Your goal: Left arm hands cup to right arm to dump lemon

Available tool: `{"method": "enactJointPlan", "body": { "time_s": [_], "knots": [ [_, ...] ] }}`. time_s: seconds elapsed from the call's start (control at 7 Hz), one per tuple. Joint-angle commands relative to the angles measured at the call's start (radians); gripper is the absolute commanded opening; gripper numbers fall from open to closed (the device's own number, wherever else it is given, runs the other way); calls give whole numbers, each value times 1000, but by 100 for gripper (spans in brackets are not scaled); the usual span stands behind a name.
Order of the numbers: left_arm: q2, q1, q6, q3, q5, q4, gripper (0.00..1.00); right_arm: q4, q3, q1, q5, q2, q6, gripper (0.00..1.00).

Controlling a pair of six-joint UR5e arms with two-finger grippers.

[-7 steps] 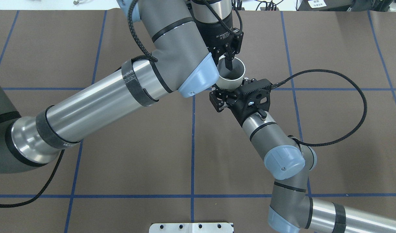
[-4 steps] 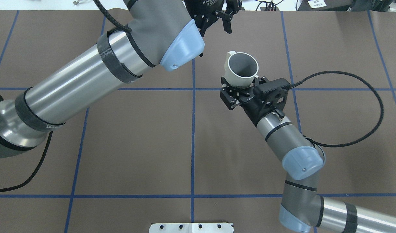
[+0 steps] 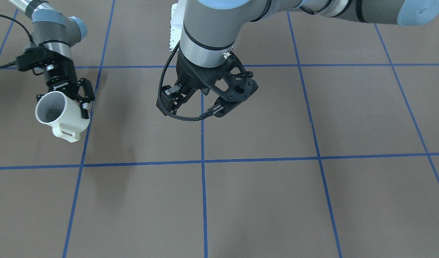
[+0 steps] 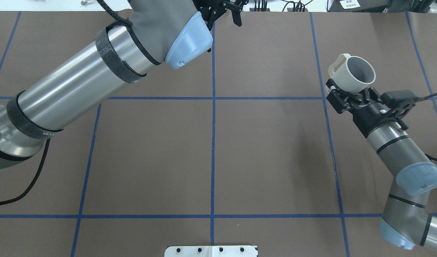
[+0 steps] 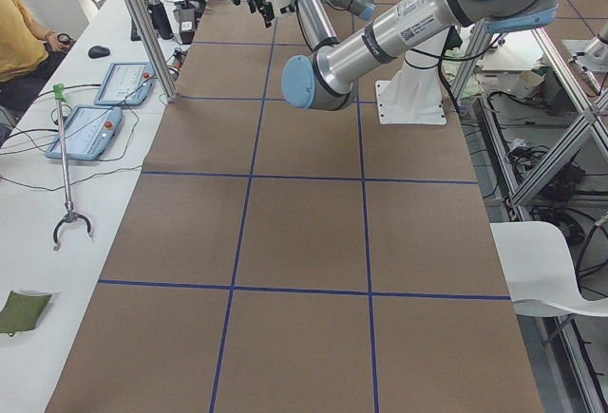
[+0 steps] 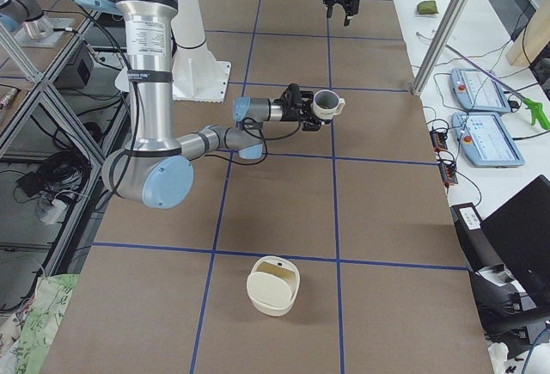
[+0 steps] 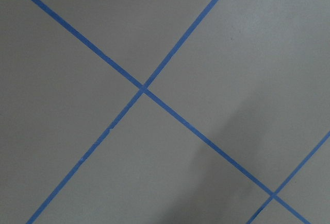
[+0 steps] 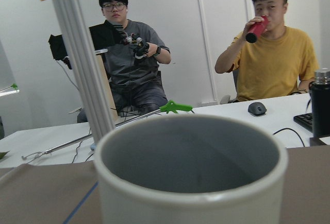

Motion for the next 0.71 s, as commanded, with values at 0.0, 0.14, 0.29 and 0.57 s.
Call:
{"method": "enactJointPlan", "body": {
  "time_s": [0.0,0.14,0.29,0.57],
  "knots": [
    [8,4,2,3,33,-2,100,240,-14,56,10,-254,55,24],
    [8,4,5,6,53,-2,100,350,-67,82,39,-306,88,24],
    [9,5,15,9,63,-2,100,503,-188,97,42,-306,240,23],
    [8,8,15,9,64,-2,100,773,-437,197,155,-295,349,21]
  ]
}}
